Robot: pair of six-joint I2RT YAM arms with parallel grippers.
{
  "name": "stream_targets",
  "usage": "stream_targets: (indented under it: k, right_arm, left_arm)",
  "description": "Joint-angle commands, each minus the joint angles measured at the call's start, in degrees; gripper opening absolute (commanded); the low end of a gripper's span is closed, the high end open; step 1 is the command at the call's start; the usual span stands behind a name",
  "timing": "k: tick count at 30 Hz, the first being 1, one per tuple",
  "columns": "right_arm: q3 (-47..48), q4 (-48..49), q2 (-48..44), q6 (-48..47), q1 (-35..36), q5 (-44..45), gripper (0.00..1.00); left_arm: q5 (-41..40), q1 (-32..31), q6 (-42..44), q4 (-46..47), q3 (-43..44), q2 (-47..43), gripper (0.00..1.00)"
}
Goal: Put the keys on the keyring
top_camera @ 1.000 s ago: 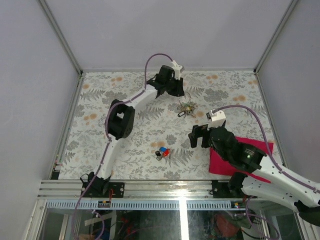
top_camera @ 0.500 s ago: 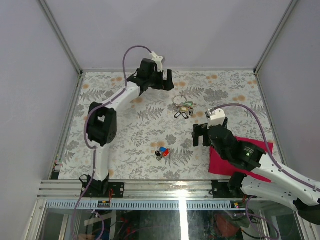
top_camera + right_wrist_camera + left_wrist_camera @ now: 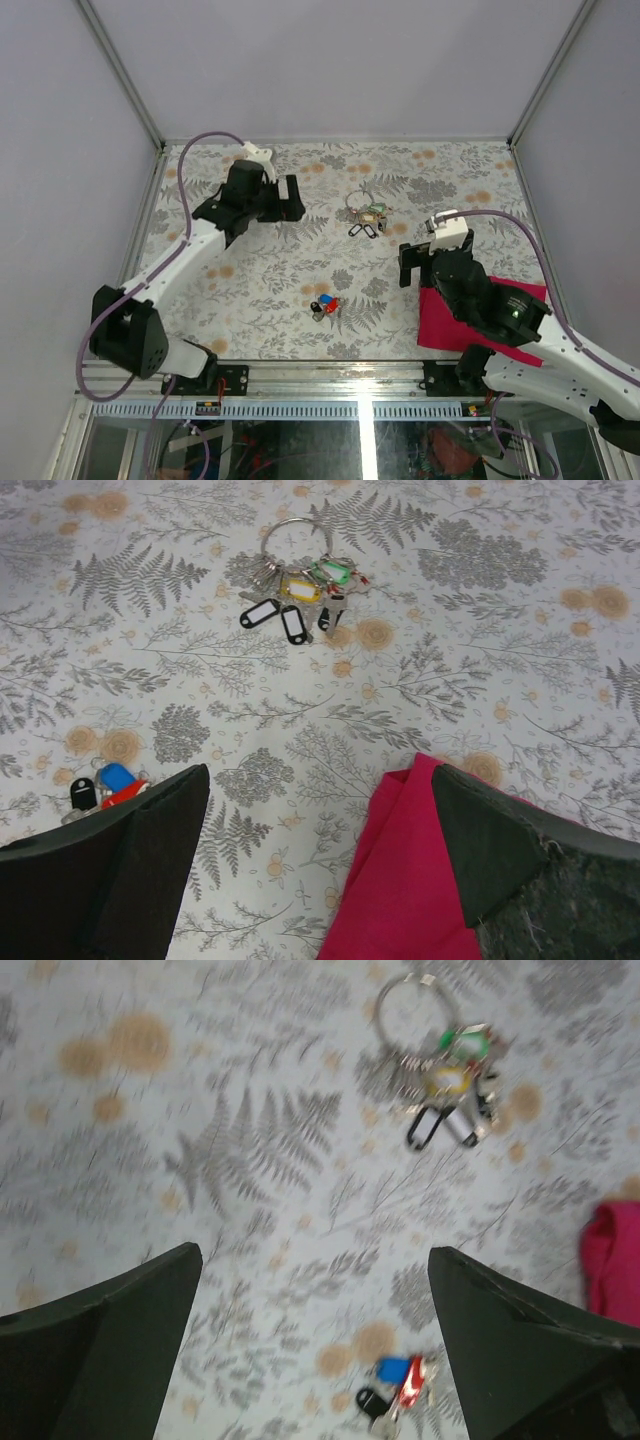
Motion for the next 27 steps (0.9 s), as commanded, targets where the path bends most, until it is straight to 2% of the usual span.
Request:
stream_targets:
  k: [1, 5, 13, 27]
  right_arm:
    - [1.54, -1.17, -2.67, -1.64, 0.02, 5.28, 0.99]
    - [0.12, -1.0, -6.26, -2.68, 0.03, 5.54, 0.99]
    - [-2.17, -1.37, -11.12, -3.64, 0.07, 6.81, 0.99]
    - [-4.85, -1.35, -13.2, -3.48, 0.07, 5.44, 0.99]
  left_arm:
    - [-5.86, 0.37, 0.63, -1.27, -9.86, -9.71, 1.0]
    - [-8.58, 0.35, 1.61, -5.26, -14.6, -18.74, 1.0]
    - [-12.21, 0.38, 1.23, -7.18, -22.29, -34.51, 1.0]
    - [-12.61, 0.35, 1.98, -8.6, -24.97, -44.1, 1.0]
